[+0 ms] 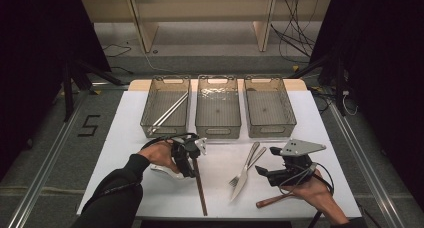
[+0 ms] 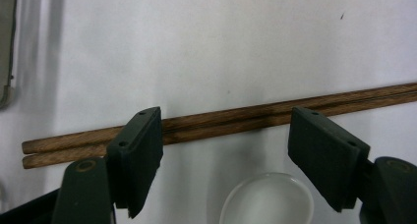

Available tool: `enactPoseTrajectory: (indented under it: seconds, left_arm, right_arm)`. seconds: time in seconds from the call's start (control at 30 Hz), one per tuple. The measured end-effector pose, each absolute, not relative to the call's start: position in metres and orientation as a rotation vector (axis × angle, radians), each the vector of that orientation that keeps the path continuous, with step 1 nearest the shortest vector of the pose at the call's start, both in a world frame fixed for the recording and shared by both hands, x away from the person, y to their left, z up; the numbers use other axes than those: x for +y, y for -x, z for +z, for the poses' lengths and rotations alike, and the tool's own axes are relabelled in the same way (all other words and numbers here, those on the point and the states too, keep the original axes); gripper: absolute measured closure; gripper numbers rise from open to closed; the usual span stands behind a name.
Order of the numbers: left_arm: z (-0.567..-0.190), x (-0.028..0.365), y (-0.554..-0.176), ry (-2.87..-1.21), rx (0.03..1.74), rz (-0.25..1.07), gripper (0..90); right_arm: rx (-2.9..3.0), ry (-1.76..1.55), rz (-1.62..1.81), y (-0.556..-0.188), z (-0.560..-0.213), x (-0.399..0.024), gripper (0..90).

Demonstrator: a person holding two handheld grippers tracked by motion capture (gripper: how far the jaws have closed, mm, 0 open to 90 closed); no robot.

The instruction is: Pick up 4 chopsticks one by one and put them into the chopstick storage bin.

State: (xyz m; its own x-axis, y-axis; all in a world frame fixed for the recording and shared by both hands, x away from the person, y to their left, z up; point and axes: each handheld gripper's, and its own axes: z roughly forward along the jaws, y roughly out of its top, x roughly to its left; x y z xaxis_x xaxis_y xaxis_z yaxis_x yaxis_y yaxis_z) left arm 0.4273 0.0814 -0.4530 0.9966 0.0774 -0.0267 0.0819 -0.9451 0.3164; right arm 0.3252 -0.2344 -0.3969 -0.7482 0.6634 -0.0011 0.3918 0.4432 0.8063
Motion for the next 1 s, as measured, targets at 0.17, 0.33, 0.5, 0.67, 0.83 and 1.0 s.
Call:
enactPoseTrajectory:
  seconds: [0.17, 0.33, 0.5, 0.67, 0.83, 1.0]
  left_arm:
    - [-0.4556, 0.077, -0.4257, -2.827, 0.092, -0.031, 28.3]
    - [-0.4578, 0.0751, -0.4253, -2.84, 0.079, -0.041, 27.7]
    - [-0.458, 0.074, -0.4259, -2.839, 0.065, -0.055, 27.6]
    - [-0.4584, 0.0736, -0.4255, -2.837, 0.048, -0.064, 27.5]
    - [-0.4585, 0.0726, -0.4251, -2.843, 0.017, -0.067, 27.2]
    - [-0.4587, 0.0718, -0.4247, -2.848, 0.007, -0.062, 27.1]
  right_arm:
    - [2.383, -0.902, 1.207, -0.3251, -0.3968, -0.2344, 23.2]
    - [2.385, -0.902, 1.207, -0.3251, -0.3967, -0.2343, 23.3]
    - [2.386, -0.902, 1.207, -0.3252, -0.397, -0.2342, 23.4]
    - [2.387, -0.902, 1.207, -0.3252, -0.3971, -0.2342, 23.5]
    - [2.387, -0.901, 1.208, -0.3253, -0.3972, -0.234, 23.6]
    - [2.388, -0.902, 1.208, -0.3252, -0.3972, -0.2341, 23.7]
